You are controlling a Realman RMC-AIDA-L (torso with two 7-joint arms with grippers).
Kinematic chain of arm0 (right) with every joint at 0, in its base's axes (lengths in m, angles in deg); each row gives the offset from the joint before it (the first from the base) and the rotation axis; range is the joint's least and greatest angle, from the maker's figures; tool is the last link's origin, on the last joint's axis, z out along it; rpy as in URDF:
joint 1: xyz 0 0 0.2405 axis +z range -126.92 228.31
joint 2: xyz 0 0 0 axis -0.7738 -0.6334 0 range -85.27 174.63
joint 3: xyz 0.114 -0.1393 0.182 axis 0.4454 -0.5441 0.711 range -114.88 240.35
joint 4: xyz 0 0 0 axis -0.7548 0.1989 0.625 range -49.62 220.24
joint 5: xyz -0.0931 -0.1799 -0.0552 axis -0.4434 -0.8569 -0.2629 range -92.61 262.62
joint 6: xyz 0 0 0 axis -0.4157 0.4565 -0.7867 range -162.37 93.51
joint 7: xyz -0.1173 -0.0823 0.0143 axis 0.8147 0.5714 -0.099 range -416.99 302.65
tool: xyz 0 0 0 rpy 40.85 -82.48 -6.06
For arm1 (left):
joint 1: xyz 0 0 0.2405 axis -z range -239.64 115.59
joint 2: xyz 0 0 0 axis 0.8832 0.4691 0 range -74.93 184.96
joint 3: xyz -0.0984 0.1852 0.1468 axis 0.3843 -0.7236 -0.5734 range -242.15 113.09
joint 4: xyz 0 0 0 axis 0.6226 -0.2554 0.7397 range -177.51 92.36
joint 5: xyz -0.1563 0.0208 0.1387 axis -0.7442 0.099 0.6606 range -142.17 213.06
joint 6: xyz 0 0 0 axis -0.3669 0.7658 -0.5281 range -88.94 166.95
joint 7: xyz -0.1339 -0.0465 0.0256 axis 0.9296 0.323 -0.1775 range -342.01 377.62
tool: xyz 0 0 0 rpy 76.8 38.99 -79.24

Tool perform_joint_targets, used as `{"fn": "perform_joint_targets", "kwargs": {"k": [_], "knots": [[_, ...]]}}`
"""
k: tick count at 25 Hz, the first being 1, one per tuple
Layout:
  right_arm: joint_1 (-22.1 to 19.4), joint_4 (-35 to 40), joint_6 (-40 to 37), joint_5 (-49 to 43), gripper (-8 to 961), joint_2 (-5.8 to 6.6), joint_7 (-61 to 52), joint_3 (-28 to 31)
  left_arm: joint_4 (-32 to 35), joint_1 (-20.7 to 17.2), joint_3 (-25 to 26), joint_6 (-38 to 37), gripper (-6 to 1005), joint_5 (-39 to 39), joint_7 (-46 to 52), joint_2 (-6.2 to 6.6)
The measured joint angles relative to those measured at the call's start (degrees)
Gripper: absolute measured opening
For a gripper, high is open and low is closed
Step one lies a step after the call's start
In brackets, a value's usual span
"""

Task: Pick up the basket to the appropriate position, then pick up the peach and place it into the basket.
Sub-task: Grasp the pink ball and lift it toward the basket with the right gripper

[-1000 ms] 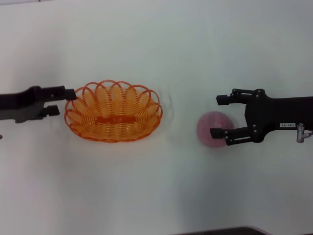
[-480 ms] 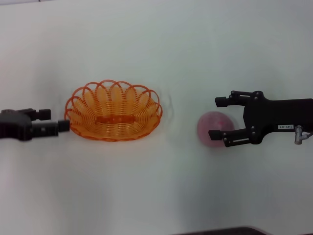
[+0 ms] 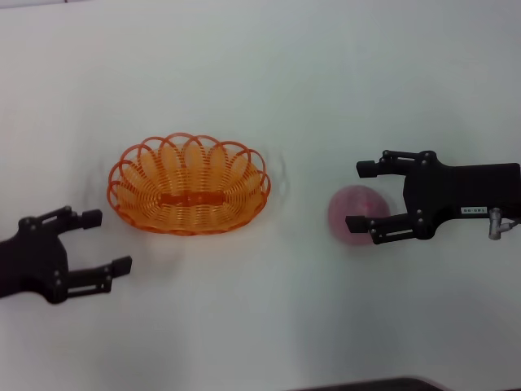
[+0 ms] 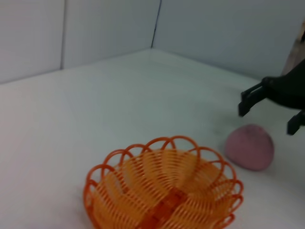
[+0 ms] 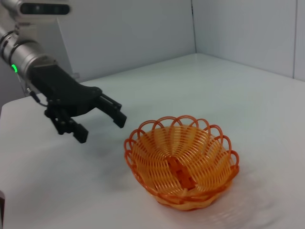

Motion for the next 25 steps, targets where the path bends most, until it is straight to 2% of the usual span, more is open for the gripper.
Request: {"fn": "perform_joint_targets", "kwargs": {"k": [7,11,18,25], "knots": [[0.0,0.2,-0.1,0.0,925,0.03,0.1,-0.8,-4.1,-3.3,1.5,-2.2,887,0.0,-8.0,-0.30],[0.0,1.2,-0.3,0.0,926,0.25,-1.6,-1.2,-4.2,-3.5,2.7,-2.6,887,-0.2,-8.0,-0.31],[1.9,10.0,-4.1,-4.4,923,0.44,-19.0,-2.5,-4.2,-3.3,4.0,-3.7,888,-0.2,-8.0,-0.26],[7.8,16.6,-7.4,-14.7,919,0.35,-30.8,-3.7,-4.2,-3.5,4.1,-4.0,887,-0.2,-8.0,-0.30]]}}
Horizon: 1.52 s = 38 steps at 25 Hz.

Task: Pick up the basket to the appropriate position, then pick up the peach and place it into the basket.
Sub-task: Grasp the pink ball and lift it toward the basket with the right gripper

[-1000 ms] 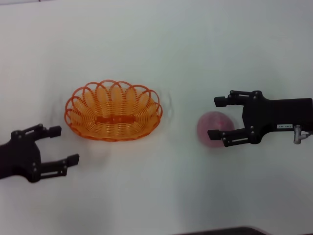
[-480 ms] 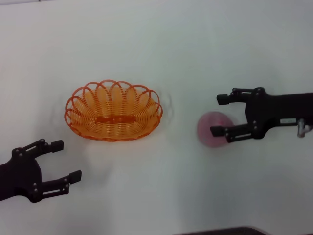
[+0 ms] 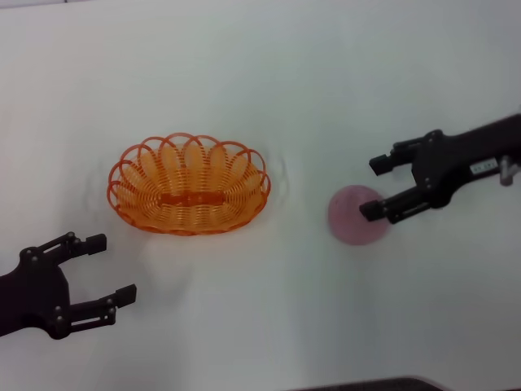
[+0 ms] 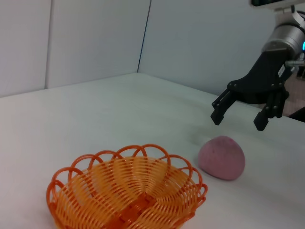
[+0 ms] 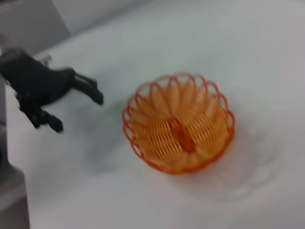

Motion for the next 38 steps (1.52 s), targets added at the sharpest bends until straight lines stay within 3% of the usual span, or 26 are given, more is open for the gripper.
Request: {"fn": "perform_joint_targets", "kwargs": {"k": [5,12,22,38], "knots": [[5.7,4.5,-0.1,-7.2,916,-0.21,-4.5,-2.9,0.0,0.0,0.3,0.2,887,0.0,0.0,0.00],[13.4,4.7,1.0,-16.9,898,-1.07,-10.0,-8.2,0.0,-0.2,0.4,0.4,887,0.3,0.0,0.09],[15.2,4.5,0.5,-17.2,863,-1.62,-15.7,-20.2,0.0,-0.1,0.4,0.7,888,0.1,-0.1,0.17],[14.7,2.8,4.2,-17.5,807,-1.70,-19.4,-28.3,0.0,-0.1,0.4,0.8,887,0.0,-0.1,0.18]]}}
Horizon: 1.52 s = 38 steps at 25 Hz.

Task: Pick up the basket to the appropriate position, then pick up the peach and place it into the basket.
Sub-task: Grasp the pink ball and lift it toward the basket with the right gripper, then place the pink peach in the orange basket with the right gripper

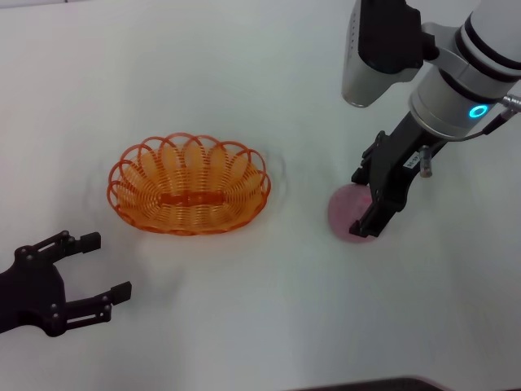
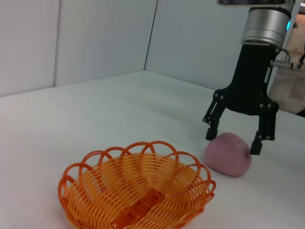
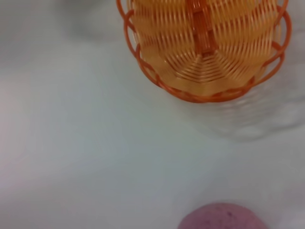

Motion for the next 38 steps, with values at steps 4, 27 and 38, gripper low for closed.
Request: {"fn": "perform_joint_targets", "kwargs": {"k": [4,27,38], "knots": [[0.0,-0.5,0.9,0.0,793,0.00,-0.4,-0.3,0.0,0.0,0.0,0.0,887,0.0,0.0,0.00],[0.0,-0.5,0.8,1.5,276,0.00,-0.1,-1.3,0.0,0.1,0.1,-0.1,887,0.0,0.1,0.00],[0.2,3.6,-6.9,12.9,260,0.37,2.5,6.6,0.0,0.1,0.1,-0.1,887,0.0,0.2,0.00]]}}
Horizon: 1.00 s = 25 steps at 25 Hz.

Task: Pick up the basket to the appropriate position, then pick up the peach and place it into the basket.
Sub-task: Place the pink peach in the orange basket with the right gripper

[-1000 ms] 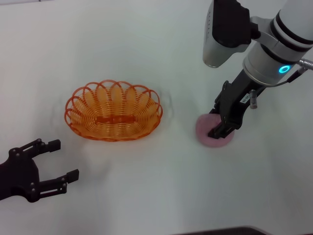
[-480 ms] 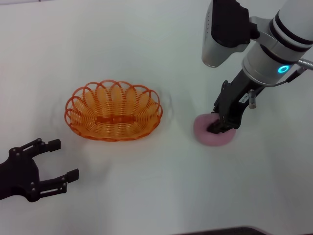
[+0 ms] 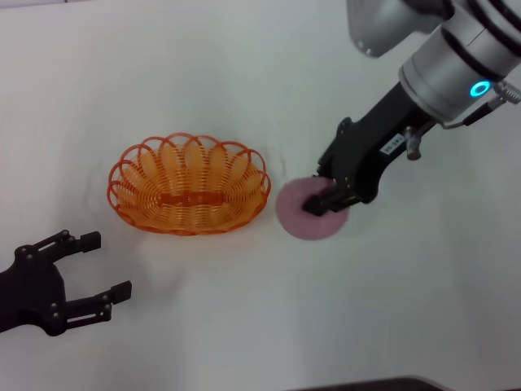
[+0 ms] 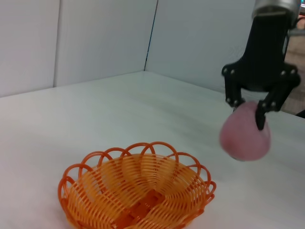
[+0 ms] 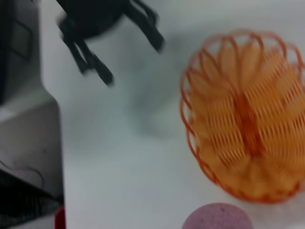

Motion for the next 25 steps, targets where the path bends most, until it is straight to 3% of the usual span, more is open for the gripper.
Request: {"fn": "perform_joint_targets", "kwargs": {"k": [9,16,20,25], "knots": [[-0.2,-4.7,7.5,10.1,260,0.26,1.8,-0.1,0.0,0.1,0.0,0.2,888,0.0,0.0,0.00],[1.1,-15.3,24.1,15.0,261,0.38,5.5,-5.6,0.0,0.2,0.1,0.4,888,0.0,0.0,0.00],[2.3,-20.3,29.4,18.5,261,0.28,9.0,-8.6,0.0,0.2,0.2,0.5,888,0.0,0.0,0.00],[2.5,-21.5,32.0,21.2,259,0.17,10.9,-10.6,0.0,0.3,0.2,0.5,888,0.0,0.5,0.00]]}}
